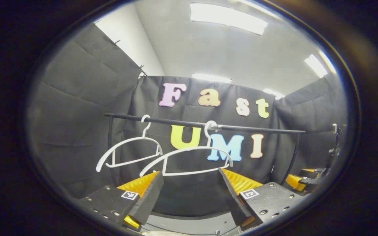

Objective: Grasp the clothes on the hanger with both hands and then place them into the laundry hamper below.

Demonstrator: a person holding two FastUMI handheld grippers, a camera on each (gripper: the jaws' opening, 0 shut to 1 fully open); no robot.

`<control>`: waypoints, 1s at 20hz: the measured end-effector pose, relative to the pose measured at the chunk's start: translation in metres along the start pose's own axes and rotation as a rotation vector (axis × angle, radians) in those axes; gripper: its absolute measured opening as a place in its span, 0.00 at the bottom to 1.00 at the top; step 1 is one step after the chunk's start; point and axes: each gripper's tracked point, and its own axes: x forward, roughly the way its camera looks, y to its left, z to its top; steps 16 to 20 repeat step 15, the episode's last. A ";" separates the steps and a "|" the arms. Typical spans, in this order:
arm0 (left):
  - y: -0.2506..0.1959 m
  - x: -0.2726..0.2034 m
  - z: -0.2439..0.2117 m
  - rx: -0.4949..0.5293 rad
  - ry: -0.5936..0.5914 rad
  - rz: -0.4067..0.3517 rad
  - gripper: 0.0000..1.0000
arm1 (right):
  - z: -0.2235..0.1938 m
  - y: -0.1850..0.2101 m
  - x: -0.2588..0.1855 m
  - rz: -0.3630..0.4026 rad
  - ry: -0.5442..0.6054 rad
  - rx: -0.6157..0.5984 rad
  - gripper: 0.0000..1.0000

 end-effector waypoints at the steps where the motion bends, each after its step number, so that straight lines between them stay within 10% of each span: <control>1: 0.001 0.000 0.000 -0.010 -0.007 0.001 0.97 | 0.006 -0.008 -0.002 -0.019 -0.011 0.000 0.98; 20: -0.037 -0.004 -0.069 0.062 0.127 0.005 0.96 | -0.041 -0.078 -0.034 -0.142 0.065 0.031 0.99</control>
